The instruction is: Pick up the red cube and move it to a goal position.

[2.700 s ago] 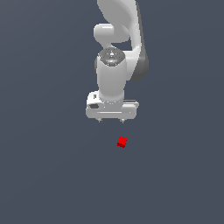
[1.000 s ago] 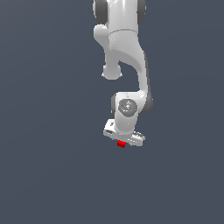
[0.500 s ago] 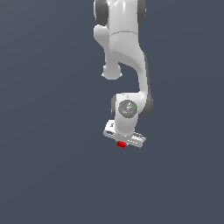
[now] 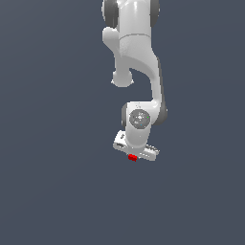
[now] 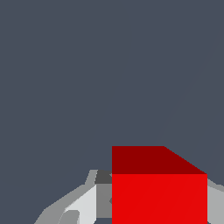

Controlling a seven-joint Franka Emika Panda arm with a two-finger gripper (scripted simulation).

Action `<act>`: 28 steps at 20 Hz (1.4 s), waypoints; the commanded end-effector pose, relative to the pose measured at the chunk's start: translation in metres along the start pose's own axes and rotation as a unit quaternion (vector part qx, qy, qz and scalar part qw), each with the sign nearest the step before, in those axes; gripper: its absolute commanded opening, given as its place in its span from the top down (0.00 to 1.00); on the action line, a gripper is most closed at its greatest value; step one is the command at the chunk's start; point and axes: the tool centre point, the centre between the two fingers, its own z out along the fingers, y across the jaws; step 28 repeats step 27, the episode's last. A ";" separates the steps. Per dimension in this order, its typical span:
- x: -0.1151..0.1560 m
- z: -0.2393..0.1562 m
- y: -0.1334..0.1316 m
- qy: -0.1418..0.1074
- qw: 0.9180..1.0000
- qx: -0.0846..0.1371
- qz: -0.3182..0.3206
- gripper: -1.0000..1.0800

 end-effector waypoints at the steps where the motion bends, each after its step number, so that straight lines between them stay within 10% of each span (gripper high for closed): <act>1: 0.001 -0.003 0.003 0.000 1.000 0.000 0.000 1.00; 28: 0.024 -0.121 0.149 0.001 1.000 0.000 0.000 1.00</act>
